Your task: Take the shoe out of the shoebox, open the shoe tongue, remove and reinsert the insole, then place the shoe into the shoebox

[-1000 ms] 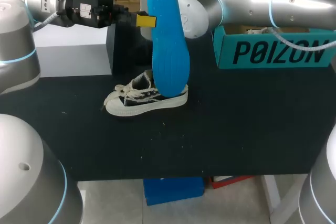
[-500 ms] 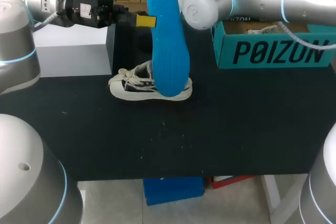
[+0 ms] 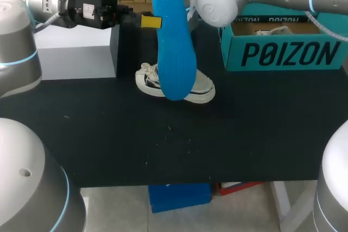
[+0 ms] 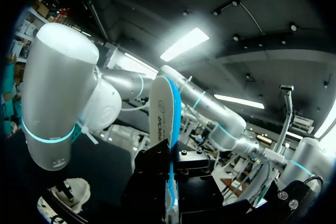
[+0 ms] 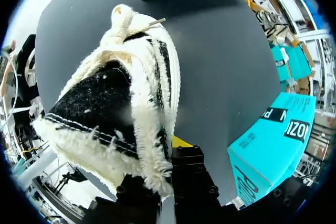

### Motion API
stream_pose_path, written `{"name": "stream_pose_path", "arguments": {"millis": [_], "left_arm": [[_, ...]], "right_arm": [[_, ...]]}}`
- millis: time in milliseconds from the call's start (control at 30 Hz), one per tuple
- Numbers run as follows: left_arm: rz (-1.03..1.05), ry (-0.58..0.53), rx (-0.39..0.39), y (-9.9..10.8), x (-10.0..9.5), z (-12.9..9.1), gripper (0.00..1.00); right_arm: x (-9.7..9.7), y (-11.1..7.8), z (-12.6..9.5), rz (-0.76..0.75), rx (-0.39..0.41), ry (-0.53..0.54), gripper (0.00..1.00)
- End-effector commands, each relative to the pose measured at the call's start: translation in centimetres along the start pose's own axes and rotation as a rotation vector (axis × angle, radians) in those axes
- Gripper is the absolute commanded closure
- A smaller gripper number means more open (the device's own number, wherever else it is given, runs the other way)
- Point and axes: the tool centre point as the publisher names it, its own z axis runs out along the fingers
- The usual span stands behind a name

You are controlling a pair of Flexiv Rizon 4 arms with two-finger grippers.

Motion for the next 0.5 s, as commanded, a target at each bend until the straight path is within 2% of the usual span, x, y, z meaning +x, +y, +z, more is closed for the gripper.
{"name": "stream_pose_path", "arguments": {"millis": [33, 300, 500], "left_arm": [[0.001, -0.003, 0.002, 0.1, -0.1, 0.2, 1.00], [0.001, -0.003, 0.002, 0.1, -0.1, 0.2, 1.00], [0.001, -0.003, 0.002, 0.1, -0.1, 0.2, 1.00]], "right_arm": [[0.3, -0.8, -0.9, 0.526, 0.089, -0.044, 1.00], [1.2, -2.3, -1.8, 0.902, 0.056, 0.005, 1.00], [2.1, -2.5, -2.2, 1.109, 0.018, 0.037, 1.00]]}}
